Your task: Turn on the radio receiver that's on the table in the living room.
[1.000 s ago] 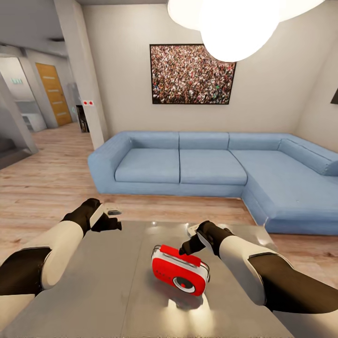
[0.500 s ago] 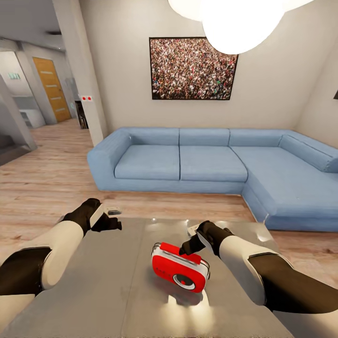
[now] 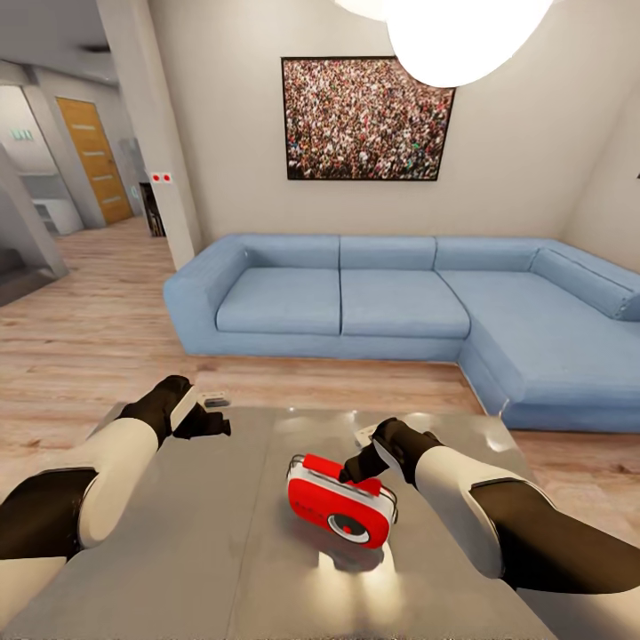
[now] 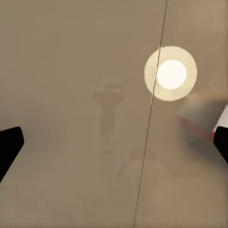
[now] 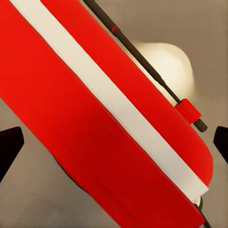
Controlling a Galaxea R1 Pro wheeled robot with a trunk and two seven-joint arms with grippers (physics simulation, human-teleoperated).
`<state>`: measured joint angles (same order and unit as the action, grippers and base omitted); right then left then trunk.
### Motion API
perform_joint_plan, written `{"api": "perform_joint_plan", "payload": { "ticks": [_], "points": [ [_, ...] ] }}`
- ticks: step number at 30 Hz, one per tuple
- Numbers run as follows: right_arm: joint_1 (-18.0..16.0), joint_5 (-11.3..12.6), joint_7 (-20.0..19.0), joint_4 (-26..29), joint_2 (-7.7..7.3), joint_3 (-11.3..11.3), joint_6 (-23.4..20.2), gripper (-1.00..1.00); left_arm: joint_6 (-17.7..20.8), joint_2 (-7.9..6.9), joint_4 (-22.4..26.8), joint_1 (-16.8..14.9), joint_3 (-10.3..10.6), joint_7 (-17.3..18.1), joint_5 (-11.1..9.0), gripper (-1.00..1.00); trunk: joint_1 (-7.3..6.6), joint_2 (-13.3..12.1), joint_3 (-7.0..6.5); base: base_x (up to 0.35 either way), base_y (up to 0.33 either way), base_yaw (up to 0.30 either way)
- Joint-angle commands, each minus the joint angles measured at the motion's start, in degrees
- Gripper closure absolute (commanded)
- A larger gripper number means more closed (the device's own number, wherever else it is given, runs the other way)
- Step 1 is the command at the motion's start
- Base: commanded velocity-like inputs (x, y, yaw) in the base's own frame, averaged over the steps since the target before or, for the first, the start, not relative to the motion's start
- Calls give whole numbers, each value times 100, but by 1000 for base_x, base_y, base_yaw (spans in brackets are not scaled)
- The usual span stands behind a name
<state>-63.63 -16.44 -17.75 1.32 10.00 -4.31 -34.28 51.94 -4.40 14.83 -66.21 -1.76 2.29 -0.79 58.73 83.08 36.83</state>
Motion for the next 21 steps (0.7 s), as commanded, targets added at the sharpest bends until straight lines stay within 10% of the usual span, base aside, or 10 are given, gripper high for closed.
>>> {"api": "perform_joint_plan", "payload": {
  "ticks": [1,21],
  "points": [
    [0,0,0,0,0,0,0,-100,0,0,-1,2,0,0,0,-100,0,0,9,0,0,0],
    [0,0,0,0,0,0,0,-100,0,0,1,2,0,0,0,-100,0,0,194,0,0,0]
  ]
}}
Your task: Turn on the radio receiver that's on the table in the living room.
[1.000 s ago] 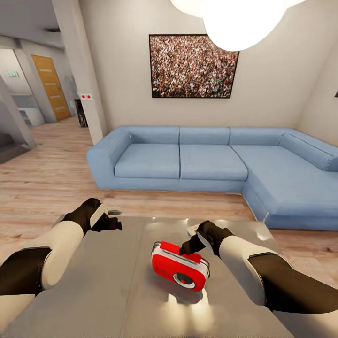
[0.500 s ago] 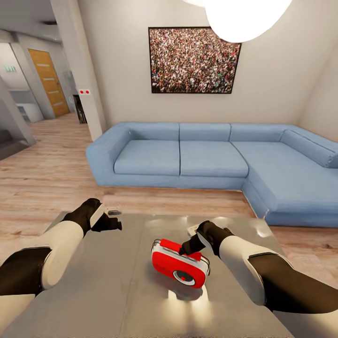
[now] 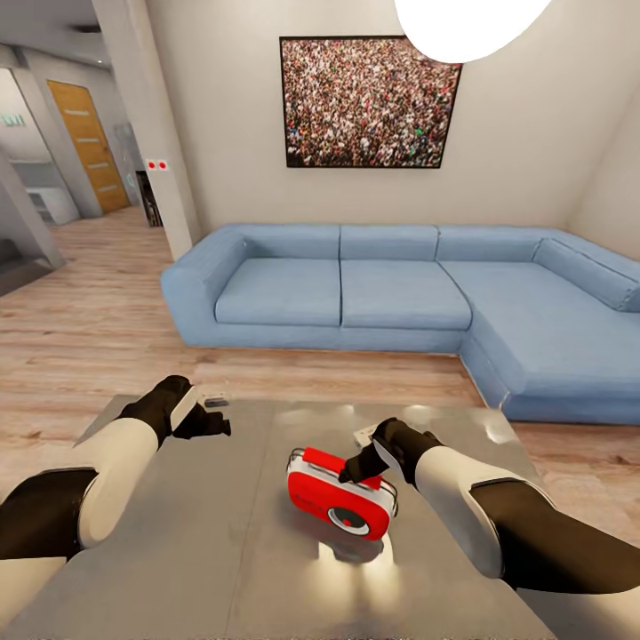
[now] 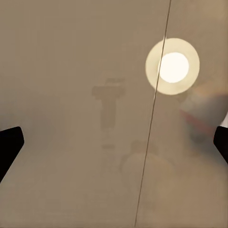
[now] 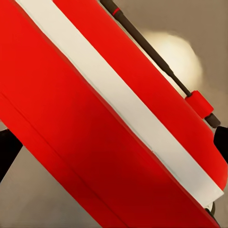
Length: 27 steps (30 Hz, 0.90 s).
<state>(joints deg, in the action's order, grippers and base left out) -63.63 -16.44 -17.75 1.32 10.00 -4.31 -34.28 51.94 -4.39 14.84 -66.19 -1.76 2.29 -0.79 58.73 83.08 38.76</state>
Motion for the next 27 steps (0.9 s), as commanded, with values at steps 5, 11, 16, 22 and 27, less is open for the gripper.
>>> {"api": "perform_joint_plan", "payload": {
  "ticks": [5,11,16,22,27],
  "points": [
    [0,0,0,0,0,0,0,-100,0,-1,1,-1,-6,0,0,-100,0,0,46,0,0,0],
    [0,0,0,0,0,0,0,-100,0,-2,1,-3,-5,0,0,-100,0,0,102,0,0,0],
    [0,0,0,0,0,0,0,-100,0,-7,1,0,-8,2,0,-100,0,0,147,0,0,0],
    [0,0,0,0,0,0,0,-100,0,-14,1,-1,-8,0,0,-100,0,0,168,0,0,0],
    [0,-2,3,0,0,0,0,100,0,-12,1,-1,-8,1,0,-100,0,0,170,0,0,0]
  ]
}}
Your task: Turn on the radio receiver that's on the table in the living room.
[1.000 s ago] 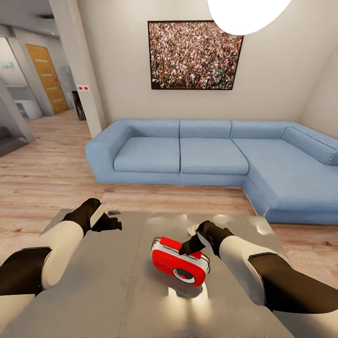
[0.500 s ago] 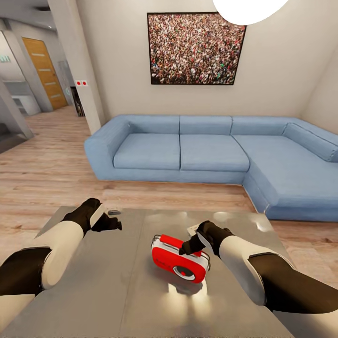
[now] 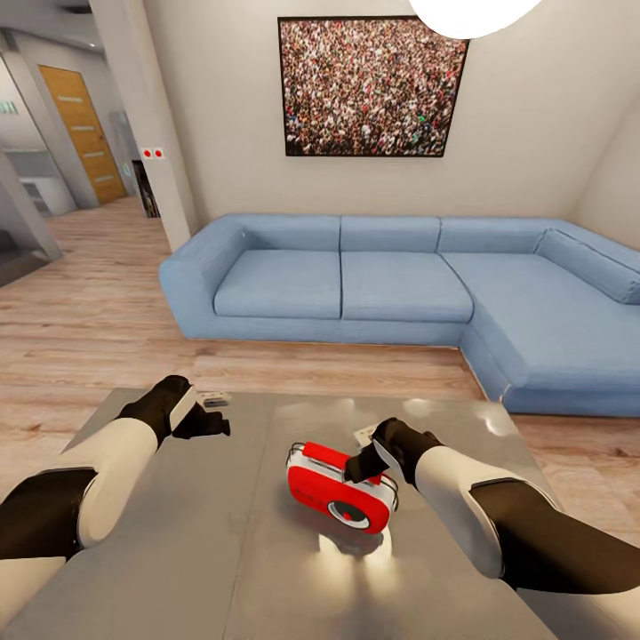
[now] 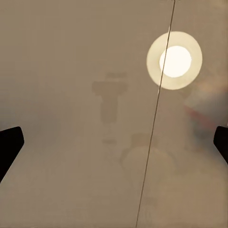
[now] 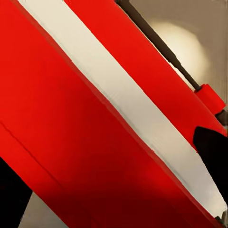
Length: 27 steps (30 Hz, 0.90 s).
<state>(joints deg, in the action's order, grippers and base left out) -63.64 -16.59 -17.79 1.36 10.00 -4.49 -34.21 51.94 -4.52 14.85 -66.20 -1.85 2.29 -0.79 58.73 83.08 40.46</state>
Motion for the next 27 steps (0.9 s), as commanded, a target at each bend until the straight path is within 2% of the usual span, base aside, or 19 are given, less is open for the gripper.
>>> {"api": "perform_joint_plan", "payload": {
  "ticks": [1,24,25,27],
  "points": [
    [1,13,8,-4,0,18,-6,100,0,1,0,-1,0,0,0,-100,0,0,0,0,0,0],
    [1,7,5,3,0,23,9,100,0,3,0,-2,2,1,0,-100,0,0,1,0,0,0],
    [1,7,18,21,0,21,252,100,0,3,0,-1,1,0,0,-100,0,0,-1,0,0,0],
    [1,4,20,22,0,21,250,100,0,3,0,-3,2,0,0,-100,0,0,-8,0,0,0]
  ]
}}
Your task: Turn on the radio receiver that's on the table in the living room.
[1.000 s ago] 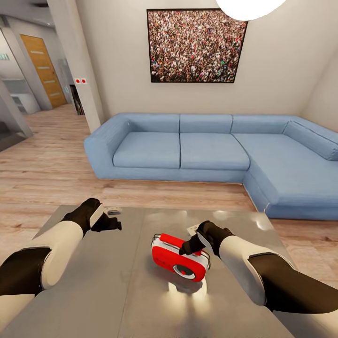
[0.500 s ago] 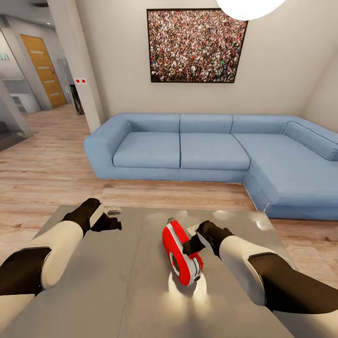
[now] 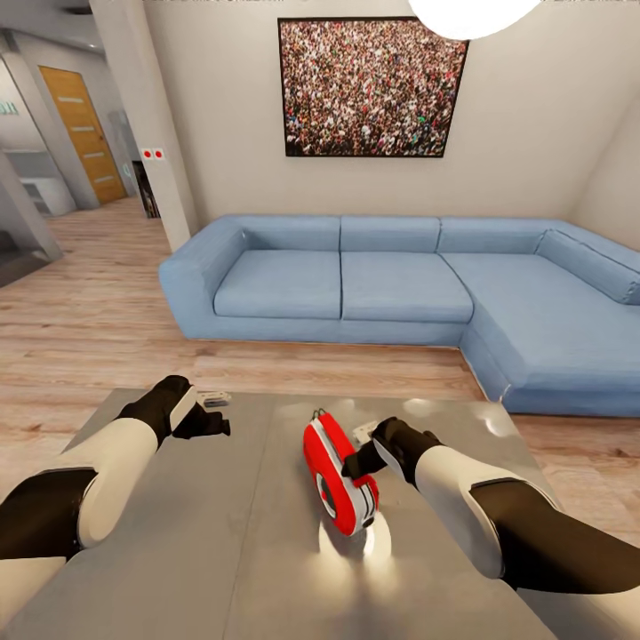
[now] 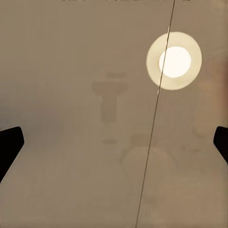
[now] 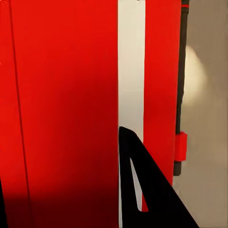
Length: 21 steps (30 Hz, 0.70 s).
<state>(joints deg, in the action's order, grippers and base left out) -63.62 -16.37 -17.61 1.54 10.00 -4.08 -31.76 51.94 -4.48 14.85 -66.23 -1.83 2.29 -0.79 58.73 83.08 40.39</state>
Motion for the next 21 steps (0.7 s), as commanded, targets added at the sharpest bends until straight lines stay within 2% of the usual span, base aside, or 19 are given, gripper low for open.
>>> {"api": "perform_joint_plan", "payload": {
  "ticks": [1,21],
  "points": [
    [-2,-18,2,4,0,-19,5,100,0,-2,0,1,0,2,0,-100,0,0,-6,0,0,0],
    [-2,-24,9,13,0,-20,3,100,0,-9,0,3,-1,0,0,-100,0,0,-178,0,0,0]
  ]
}}
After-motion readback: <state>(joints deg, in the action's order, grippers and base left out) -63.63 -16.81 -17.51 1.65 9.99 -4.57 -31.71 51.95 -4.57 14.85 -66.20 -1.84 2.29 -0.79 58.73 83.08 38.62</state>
